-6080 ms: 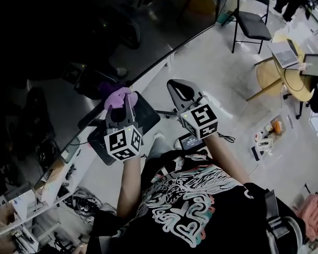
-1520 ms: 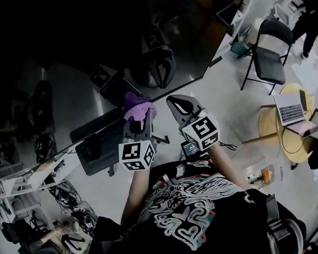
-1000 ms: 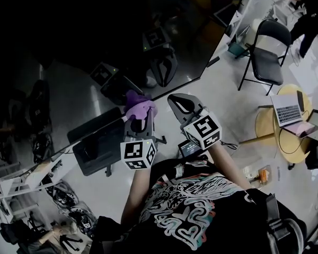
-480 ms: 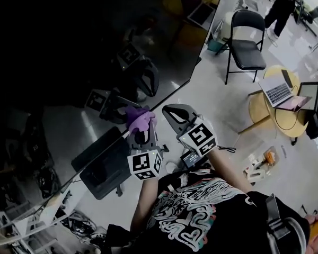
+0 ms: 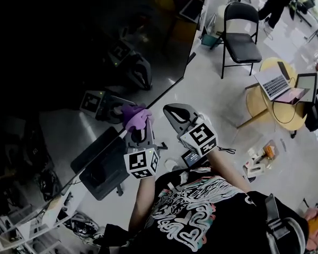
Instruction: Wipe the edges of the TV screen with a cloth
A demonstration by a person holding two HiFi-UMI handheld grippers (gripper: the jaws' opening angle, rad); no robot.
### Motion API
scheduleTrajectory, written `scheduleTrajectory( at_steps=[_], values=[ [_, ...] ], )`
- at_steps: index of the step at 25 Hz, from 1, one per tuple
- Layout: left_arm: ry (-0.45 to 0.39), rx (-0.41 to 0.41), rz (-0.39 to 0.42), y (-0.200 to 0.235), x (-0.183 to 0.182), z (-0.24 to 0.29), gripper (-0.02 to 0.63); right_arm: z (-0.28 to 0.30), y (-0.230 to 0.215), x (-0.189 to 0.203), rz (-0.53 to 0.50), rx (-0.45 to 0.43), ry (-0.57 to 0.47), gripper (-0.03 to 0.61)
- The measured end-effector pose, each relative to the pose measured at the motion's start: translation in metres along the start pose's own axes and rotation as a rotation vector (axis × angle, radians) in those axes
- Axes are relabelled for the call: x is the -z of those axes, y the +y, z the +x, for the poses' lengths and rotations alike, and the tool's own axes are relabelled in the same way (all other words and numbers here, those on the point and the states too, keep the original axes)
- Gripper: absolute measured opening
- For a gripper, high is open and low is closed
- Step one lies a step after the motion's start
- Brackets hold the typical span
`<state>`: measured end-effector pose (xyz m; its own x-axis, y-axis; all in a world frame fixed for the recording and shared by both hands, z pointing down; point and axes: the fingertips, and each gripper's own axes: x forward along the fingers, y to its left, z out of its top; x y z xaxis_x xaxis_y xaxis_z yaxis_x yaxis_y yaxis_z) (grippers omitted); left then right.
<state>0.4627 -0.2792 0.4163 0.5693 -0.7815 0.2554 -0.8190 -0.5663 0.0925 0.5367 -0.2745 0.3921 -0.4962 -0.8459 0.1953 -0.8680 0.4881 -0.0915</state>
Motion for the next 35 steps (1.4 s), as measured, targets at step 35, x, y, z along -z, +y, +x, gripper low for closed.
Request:
scheduleTrajectory(
  at_steps=[35],
  values=[
    [0.03, -0.052, -0.013, -0.068, -0.023, 0.094, 0.086, -0.025, -0.115, -0.023, -0.027, -0.151, -0.031, 0.034]
  ],
)
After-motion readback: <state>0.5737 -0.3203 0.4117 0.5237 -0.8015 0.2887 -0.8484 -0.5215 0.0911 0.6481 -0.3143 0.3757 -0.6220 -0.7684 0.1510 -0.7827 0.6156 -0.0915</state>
